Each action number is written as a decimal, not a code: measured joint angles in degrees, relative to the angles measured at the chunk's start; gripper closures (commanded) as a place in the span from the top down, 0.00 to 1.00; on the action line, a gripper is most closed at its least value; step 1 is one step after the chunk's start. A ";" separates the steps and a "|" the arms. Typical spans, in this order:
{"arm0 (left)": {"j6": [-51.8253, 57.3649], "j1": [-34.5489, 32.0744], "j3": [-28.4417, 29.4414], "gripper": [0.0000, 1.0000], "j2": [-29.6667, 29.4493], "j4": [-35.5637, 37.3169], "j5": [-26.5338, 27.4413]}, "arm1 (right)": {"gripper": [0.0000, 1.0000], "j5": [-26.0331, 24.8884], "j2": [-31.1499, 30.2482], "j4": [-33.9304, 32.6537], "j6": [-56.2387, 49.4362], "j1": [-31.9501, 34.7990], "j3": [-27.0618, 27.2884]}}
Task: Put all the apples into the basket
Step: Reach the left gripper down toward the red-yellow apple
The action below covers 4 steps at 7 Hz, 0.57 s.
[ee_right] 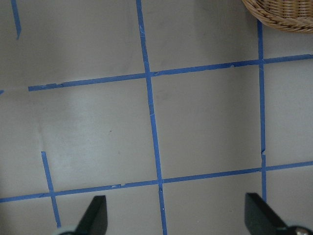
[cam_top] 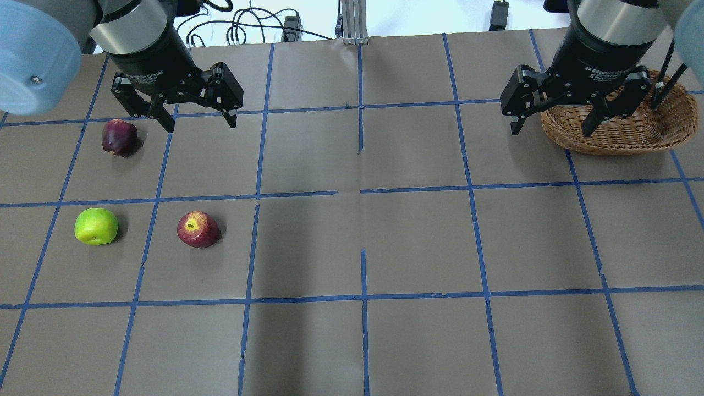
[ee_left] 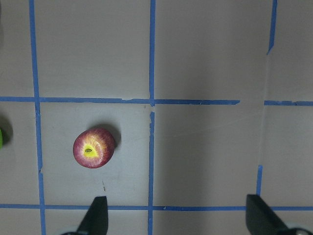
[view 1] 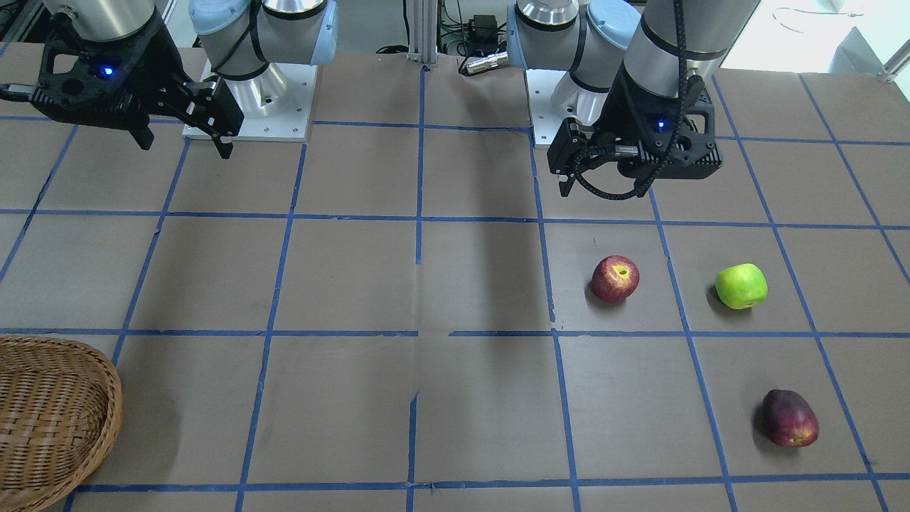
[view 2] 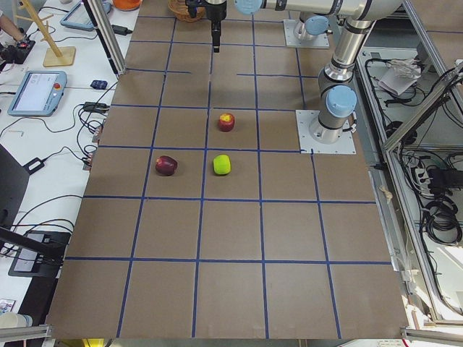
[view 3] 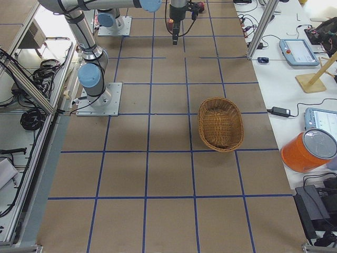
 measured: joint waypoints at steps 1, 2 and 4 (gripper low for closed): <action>5.06 2.40 -2.02 1.00 -0.80 0.52 -0.03 | 1.00 0.00 -0.03 0.02 0.03 0.00 0.11; 10.79 6.45 -6.27 1.00 -1.76 2.97 -0.02 | 1.00 -0.03 -0.05 0.01 0.02 0.00 0.26; 17.20 12.66 -20.20 1.00 -2.87 17.85 -0.01 | 1.00 -0.09 -0.06 0.00 -0.10 0.00 0.49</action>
